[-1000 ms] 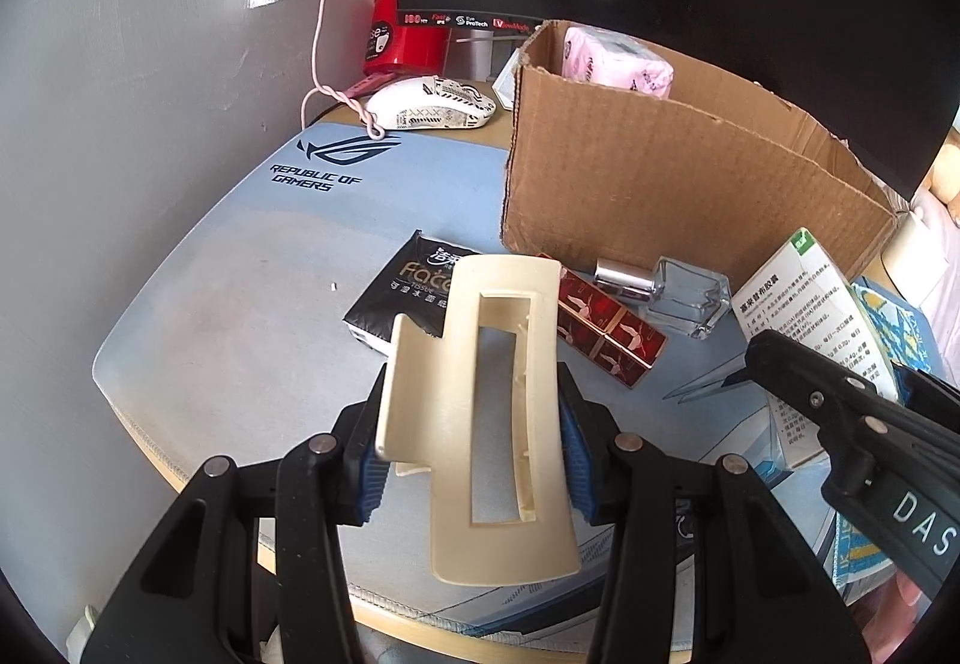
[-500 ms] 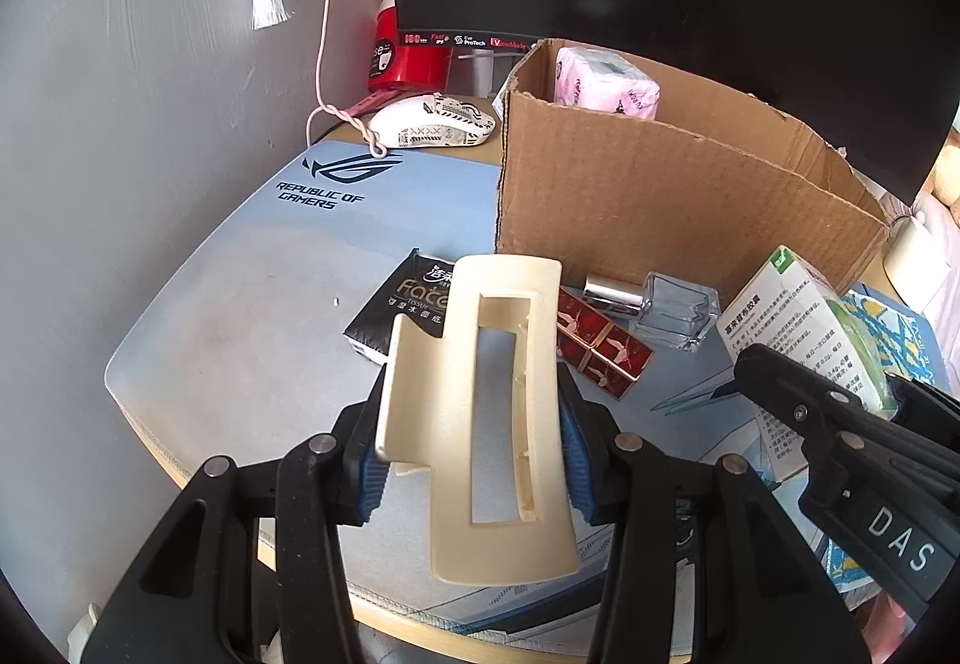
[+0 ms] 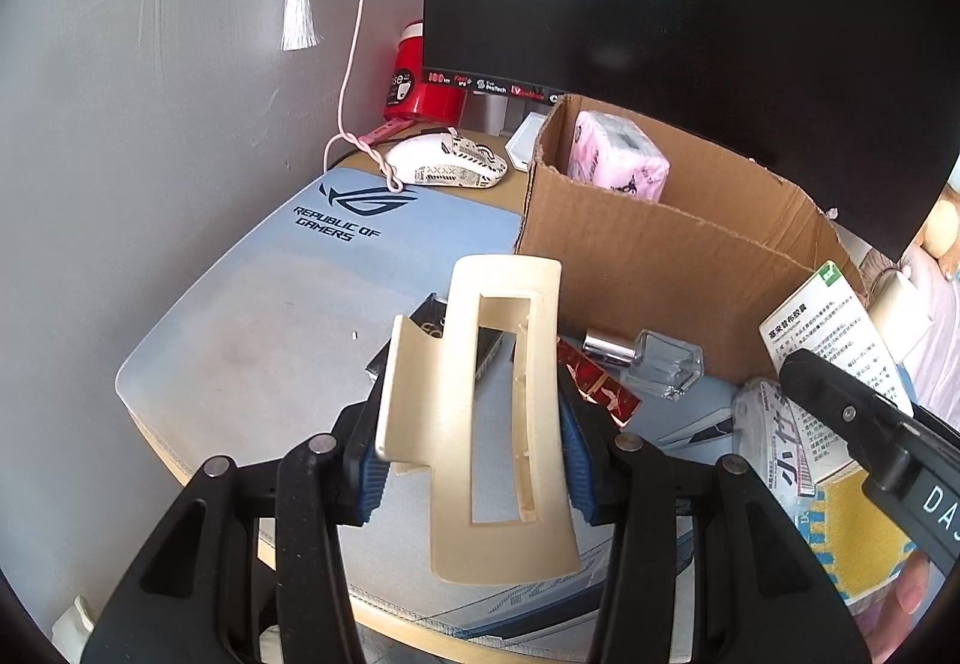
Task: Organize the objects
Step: 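Carry the cream holder and green medicine box toward the cardboard box with both tools, then open the left tool releasing the cream holder while the right tool drops the medicine box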
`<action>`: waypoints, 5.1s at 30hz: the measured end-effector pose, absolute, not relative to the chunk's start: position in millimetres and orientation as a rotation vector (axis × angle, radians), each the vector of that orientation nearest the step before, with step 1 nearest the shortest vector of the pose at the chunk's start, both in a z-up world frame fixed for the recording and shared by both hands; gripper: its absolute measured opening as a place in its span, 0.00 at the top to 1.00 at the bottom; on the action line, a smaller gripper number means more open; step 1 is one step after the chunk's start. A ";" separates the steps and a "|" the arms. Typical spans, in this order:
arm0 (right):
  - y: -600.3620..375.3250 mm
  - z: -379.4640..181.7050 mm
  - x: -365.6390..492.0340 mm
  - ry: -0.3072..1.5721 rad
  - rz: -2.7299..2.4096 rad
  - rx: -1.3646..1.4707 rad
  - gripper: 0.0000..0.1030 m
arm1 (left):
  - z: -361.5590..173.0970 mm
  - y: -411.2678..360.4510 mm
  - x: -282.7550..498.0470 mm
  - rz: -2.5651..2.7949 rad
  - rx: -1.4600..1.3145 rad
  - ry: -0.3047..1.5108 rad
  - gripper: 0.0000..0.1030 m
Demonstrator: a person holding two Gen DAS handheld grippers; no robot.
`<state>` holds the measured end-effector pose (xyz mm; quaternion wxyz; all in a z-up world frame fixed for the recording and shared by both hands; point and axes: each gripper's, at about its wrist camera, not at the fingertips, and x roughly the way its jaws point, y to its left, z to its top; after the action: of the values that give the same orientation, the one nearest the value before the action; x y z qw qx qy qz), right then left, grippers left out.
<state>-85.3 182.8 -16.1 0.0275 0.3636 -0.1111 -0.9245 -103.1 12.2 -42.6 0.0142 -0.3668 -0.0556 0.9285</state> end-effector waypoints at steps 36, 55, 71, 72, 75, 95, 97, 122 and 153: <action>229.9 48.8 -131.0 -0.291 -2.920 0.954 0.50 | 48.9 61.7 -144.8 2.939 -0.890 -0.053 0.55; 233.0 33.6 -171.2 -0.237 -2.939 0.902 0.50 | 61.1 80.7 -198.8 2.868 -0.816 -0.146 0.55; 224.7 17.4 -175.5 -0.247 -2.892 0.916 0.50 | 37.4 103.4 -214.8 2.817 -0.918 -0.130 0.55; 223.8 17.3 -175.4 -0.241 -2.892 0.917 0.50 | 37.1 103.7 -214.7 2.812 -0.920 -0.136 0.55; 220.5 17.9 -174.7 -0.214 -2.913 0.898 0.49 | 37.3 106.3 -213.0 2.778 -0.904 -0.143 0.55; 206.5 11.2 -181.7 -0.086 -2.954 0.902 0.49 | 17.0 127.9 -223.9 2.761 -0.941 -0.096 0.55; 207.6 10.5 -182.5 -0.083 -2.961 0.905 0.49 | 15.3 128.7 -225.6 2.772 -0.962 -0.082 0.55; 214.5 -6.8 -191.0 0.011 -3.024 0.998 0.49 | 2.6 145.1 -232.1 2.784 -1.093 0.101 0.55; 215.1 42.9 -159.3 -0.031 -3.036 0.877 0.00 | 68.9 60.4 -196.4 3.051 -0.955 0.039 0.00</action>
<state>-159.3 215.1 42.9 -0.0093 0.2776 -0.0097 -0.9606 -196.4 60.4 68.9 -0.0280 -0.2986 0.0122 0.9539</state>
